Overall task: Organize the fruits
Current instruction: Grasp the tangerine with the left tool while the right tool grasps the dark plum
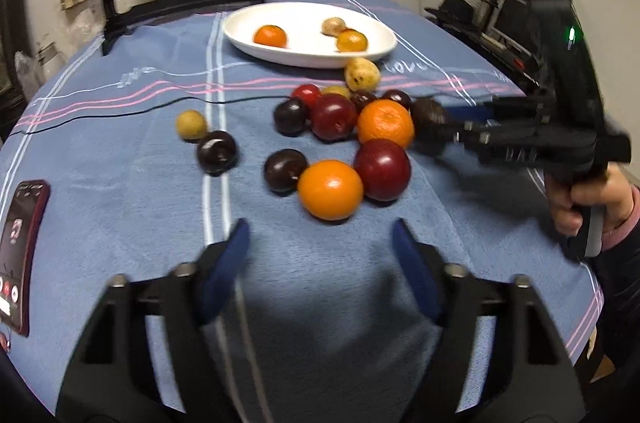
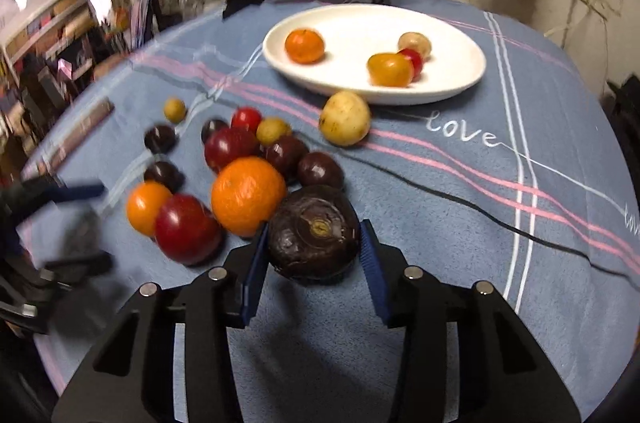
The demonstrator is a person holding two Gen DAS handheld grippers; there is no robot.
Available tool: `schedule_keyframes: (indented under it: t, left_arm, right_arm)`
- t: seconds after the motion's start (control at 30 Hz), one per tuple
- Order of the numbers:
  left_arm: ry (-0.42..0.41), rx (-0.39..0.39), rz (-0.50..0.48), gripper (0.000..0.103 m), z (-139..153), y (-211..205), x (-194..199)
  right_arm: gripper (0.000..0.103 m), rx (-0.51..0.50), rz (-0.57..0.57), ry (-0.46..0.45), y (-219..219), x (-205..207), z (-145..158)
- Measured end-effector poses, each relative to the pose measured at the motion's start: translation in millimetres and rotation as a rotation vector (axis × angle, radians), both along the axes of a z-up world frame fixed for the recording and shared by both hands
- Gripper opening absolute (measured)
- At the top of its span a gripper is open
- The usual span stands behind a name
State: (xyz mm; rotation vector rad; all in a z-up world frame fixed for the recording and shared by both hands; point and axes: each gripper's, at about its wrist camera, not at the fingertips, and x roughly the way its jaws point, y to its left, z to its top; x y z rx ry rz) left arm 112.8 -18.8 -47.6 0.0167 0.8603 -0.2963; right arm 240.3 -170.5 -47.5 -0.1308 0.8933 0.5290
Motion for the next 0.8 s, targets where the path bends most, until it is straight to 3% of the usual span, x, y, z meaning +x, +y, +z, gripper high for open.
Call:
schedule_keyframes:
  t: [0.1, 0.67, 0.8]
  left_arm:
    - [0.017, 0.03, -0.016, 0.044, -3.4, -7.8, 6.5]
    - [-0.004, 0.097, -0.048, 0.042, -2.7, -20.3, 35.5]
    - [-0.026, 0.152, -0.08, 0.041, -3.3, -27.6, 33.8]
  right_arm:
    - [0.044, 0.022, -0.035, 0.007, -7.2, 1.9, 2.6]
    - [0.044, 0.056, -0.062, 0.003, -12.5, 0.1, 8.9]
    - [0.044, 0.056, -0.067, 0.007, -13.2, 0.9, 8.3]
